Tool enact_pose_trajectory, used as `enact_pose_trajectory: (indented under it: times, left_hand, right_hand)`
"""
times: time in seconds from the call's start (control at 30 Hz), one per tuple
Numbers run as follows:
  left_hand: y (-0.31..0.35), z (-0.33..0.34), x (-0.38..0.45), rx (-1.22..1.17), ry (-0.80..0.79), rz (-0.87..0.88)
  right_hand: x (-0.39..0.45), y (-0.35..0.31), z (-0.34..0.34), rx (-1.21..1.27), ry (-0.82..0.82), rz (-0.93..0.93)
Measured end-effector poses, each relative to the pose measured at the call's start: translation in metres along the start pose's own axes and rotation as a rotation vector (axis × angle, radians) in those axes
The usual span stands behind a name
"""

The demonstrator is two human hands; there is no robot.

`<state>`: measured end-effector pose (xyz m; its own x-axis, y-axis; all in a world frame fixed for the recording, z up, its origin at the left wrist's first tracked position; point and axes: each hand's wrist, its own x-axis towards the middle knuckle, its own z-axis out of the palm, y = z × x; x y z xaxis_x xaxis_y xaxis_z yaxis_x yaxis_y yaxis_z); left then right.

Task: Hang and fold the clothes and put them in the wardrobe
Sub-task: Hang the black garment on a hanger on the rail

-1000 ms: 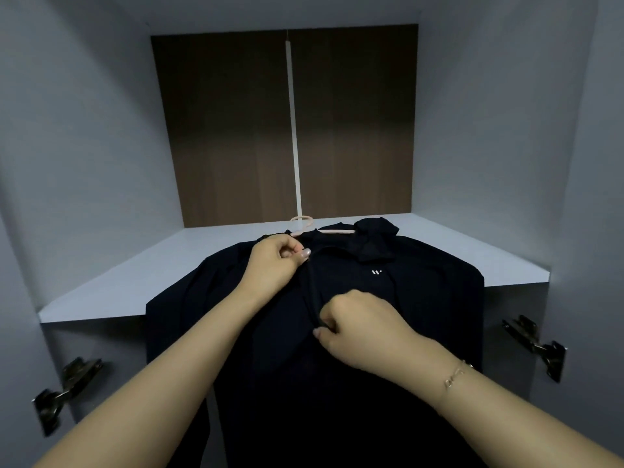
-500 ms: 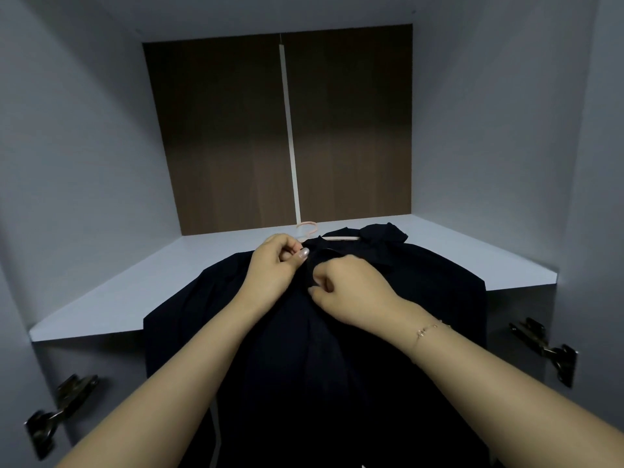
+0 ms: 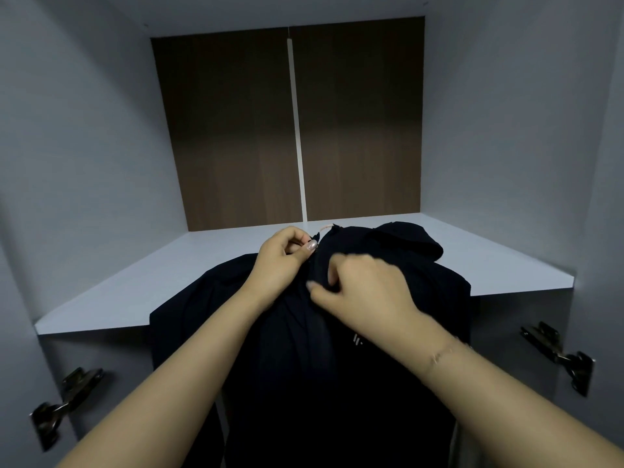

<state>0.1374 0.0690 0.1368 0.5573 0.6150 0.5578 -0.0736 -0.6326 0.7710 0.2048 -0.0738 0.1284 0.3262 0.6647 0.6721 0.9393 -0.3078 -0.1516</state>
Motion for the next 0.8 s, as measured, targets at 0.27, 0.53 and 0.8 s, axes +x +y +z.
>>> enact_pose_trajectory:
  times: [0.27, 0.53, 0.8]
  left_hand:
    - [0.000, 0.001, 0.000, 0.094, 0.111, 0.077]
    - [0.002, 0.002, -0.001, 0.142, 0.138, 0.193]
    - [-0.023, -0.023, 0.010, 0.746, -0.067, -0.015]
  right_hand:
    - [0.006, 0.006, 0.020, 0.025, -0.008, -0.102]
    - [-0.015, 0.020, 0.012, 0.029, -0.027, -0.193]
    - [0.011, 0.063, 0.015, -0.070, -0.032, 0.123]
